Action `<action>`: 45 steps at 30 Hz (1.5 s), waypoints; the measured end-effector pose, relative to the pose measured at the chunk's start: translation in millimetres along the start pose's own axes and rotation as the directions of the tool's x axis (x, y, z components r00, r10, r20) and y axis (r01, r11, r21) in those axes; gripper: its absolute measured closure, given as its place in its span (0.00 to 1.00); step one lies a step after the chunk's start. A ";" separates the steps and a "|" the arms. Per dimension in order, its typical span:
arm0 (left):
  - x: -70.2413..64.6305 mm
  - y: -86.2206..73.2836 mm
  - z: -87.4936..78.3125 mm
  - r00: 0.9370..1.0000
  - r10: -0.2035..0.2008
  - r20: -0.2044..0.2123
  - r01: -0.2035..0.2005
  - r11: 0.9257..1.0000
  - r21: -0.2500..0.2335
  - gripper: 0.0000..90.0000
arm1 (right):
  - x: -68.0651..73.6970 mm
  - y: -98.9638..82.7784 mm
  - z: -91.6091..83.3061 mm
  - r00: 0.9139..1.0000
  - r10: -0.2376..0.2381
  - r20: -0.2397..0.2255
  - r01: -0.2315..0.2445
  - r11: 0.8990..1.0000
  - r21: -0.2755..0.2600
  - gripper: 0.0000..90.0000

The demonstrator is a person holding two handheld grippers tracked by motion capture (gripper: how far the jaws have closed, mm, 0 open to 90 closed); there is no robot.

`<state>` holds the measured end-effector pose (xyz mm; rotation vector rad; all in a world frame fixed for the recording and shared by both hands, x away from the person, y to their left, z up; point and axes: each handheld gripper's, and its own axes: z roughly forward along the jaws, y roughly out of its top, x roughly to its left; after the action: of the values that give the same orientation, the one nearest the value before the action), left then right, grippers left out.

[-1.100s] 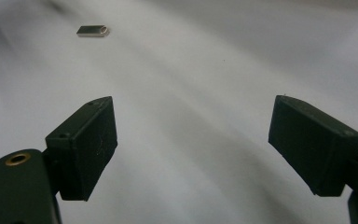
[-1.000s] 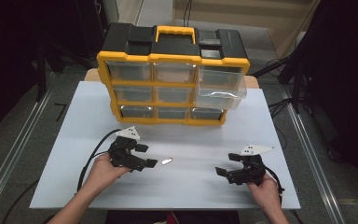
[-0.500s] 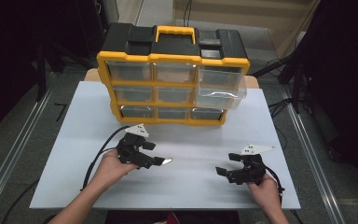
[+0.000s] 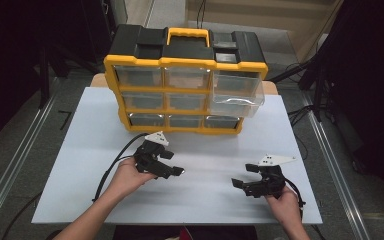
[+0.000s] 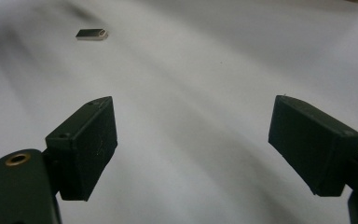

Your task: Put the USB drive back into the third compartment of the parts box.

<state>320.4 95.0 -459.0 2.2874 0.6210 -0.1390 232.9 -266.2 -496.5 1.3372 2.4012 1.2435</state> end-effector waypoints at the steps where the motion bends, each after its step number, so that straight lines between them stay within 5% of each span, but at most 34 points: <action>1: -0.3 0.6 1.7 1.000 0.003 -0.001 -0.003 1.000 0.001 0.29 | 0.0 0.0 0.0 1.000 0.000 0.000 0.000 1.000 0.000 0.15; 12: -1.1 10.9 19.6 1.000 0.025 0.013 -0.025 1.000 0.019 0.29 | 0.1 0.2 0.3 1.000 -0.001 -0.002 0.001 1.000 0.000 0.15; 35: -0.6 -5.8 41.5 0.998 0.062 -0.029 -0.058 0.991 0.120 0.29 | -0.5 -0.9 -0.1 1.000 -0.002 -0.001 0.002 1.000 0.015 0.15; 40: -6.6 -7.3 44.8 0.993 0.092 -0.073 -0.082 0.987 0.137 0.30 | -0.5 -1.0 0.3 1.000 0.004 0.000 -0.004 1.000 0.020 0.15; 45: -14.4 -8.0 47.2 0.980 0.139 -0.142 -0.118 0.981 0.152 0.36 | 0.4 -1.0 1.4 1.000 -0.007 0.002 0.007 1.000 0.025 0.15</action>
<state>308.0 61.4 -493.8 2.4866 0.5527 0.0560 232.7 -265.2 -498.0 1.3345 2.4259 1.2141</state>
